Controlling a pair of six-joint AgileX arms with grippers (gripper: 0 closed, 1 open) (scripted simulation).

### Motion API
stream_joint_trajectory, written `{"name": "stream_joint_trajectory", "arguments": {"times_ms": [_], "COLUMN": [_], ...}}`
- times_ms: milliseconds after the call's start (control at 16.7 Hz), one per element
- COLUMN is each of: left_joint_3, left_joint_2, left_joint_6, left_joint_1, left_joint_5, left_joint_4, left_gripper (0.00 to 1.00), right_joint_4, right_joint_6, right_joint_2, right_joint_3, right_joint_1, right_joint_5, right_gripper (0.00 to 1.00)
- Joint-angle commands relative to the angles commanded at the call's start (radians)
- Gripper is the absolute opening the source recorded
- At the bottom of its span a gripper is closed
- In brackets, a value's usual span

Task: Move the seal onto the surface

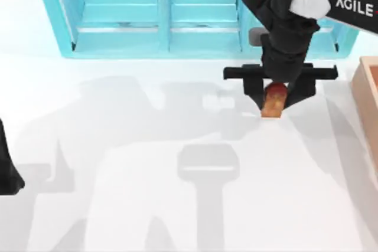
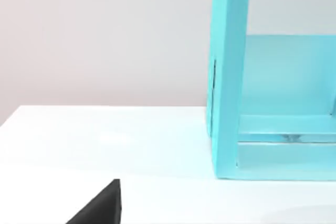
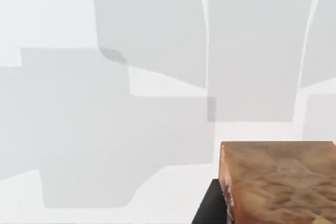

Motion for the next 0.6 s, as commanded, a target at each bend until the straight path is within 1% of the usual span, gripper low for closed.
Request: {"name": "stream_joint_trajectory", "arguments": {"times_ms": [300,540,600], "left_joint_3": [0.000,0.000,0.000], "left_joint_2": [0.000,0.000,0.000], "left_joint_6": [0.000,0.000,0.000], "left_joint_1": [0.000,0.000,0.000], "left_joint_5": [0.000,0.000,0.000], "left_joint_4": [0.000,0.000,0.000], "left_gripper": [1.00,1.00,1.00], "right_joint_4": [0.083,0.091,0.091], "right_joint_6": [0.001,0.001,0.001], "right_joint_2": [0.022,0.024,0.024], "right_joint_3": [-0.056,-0.063,-0.063], "right_joint_1": [0.003,0.004,0.004], "right_joint_5": [0.002,0.002,0.002], "right_gripper": [0.00,0.00,0.08]}}
